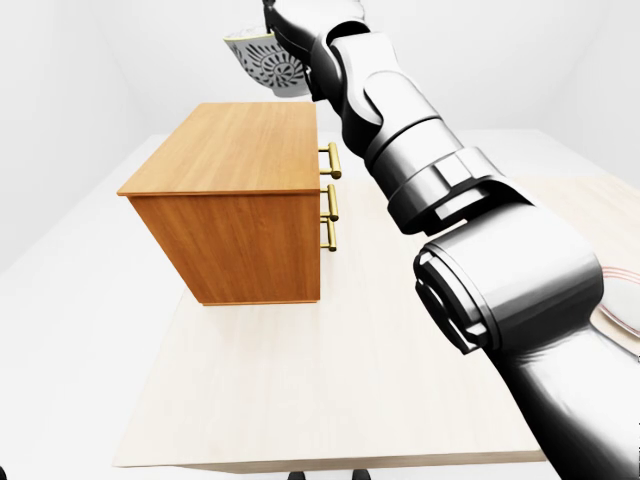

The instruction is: Put the bowl on top of the cabinet.

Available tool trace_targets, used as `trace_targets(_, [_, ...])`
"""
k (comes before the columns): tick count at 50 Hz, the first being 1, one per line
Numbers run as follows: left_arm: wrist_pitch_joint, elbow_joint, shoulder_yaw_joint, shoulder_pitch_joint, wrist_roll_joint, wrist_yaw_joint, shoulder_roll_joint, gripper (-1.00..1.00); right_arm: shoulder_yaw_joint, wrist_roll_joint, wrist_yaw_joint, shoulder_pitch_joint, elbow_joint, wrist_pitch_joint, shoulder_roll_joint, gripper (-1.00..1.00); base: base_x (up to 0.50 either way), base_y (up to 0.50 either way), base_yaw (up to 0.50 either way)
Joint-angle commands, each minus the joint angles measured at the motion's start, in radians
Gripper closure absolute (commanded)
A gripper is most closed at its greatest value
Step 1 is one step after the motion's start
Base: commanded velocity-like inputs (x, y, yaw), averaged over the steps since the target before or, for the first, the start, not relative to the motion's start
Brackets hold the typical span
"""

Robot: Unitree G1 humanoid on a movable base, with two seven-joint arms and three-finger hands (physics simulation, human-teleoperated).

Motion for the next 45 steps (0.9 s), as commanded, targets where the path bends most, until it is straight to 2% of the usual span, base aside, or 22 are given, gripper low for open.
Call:
trace_targets(1, [0.0, 0.002, -0.002, 0.002, 0.003, -0.002, -0.003, -1.0, 0.014, -0.02, -0.026, 0.04, -0.006, 0.0, -0.016, 1.0, 0.0, 0.0, 0.0])
trace_targets(39, [0.0, 0.003, -0.001, 0.005, -0.006, 0.0, -0.005, -1.0, 0.012, 0.03, -0.037, 0.076, -0.013, 0.0, 0.081, 1.0, 0.0, 0.0, 0.0])
trace_targets(45, [0.0, 0.0, 0.003, 0.005, -0.011, 0.002, -0.003, -1.0, 0.017, 0.04, -0.038, 0.078, -0.014, -0.011, 0.091, 1.0, 0.0, 0.0, 0.0])
